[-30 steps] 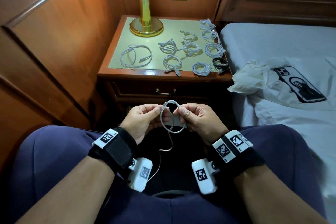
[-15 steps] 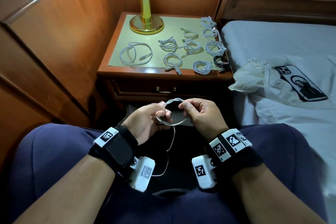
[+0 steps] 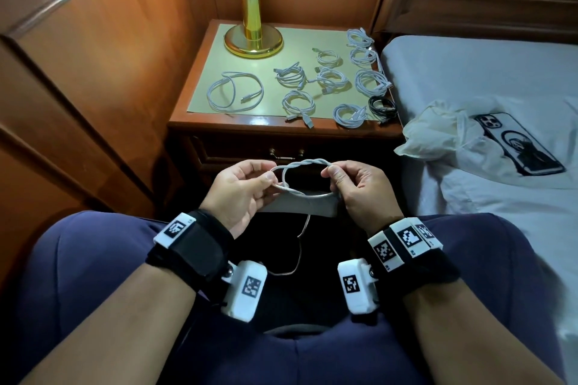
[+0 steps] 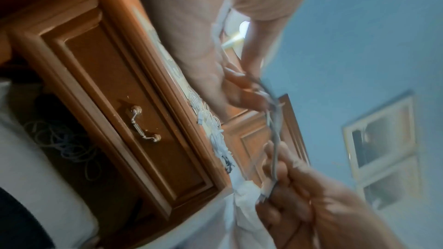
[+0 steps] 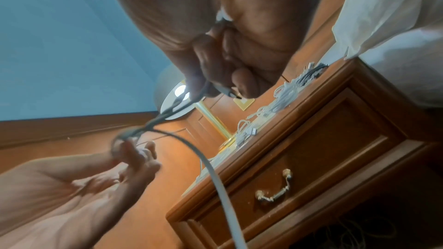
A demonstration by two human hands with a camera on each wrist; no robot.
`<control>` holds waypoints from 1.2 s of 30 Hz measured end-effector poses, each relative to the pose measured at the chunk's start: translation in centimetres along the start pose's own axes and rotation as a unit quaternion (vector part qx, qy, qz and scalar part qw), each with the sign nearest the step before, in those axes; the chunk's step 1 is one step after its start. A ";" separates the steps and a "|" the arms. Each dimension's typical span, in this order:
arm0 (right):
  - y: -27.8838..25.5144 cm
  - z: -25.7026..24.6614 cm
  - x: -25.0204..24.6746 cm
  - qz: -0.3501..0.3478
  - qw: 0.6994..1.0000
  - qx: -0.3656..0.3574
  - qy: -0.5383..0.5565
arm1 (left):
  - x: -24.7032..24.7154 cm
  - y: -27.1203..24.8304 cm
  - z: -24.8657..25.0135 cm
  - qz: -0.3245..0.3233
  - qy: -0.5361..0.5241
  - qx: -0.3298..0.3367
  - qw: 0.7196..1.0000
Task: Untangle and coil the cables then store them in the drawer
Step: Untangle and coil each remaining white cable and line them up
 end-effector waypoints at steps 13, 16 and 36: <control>1.2 -0.7 -2.5 0.034 0.997 -0.062 -0.043 | -0.7 1.1 1.4 -0.026 0.339 0.201 0.919; 2.2 -0.4 -3.7 0.076 0.995 -0.058 -0.030 | -1.3 1.7 1.8 0.022 0.114 0.120 0.986; 3.9 -0.3 -10.5 0.303 0.945 -0.075 -0.100 | -6.9 5.0 3.0 0.243 0.317 0.194 0.896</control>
Point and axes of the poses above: each hand's wrist, its own y-axis towards the middle knuckle, its own x-axis out of the palm, z = x × y, the point moved 6 cm from there along y, towards the middle knuckle, and after that the axes turned 15 degrees about z, right-handed, at the moved point
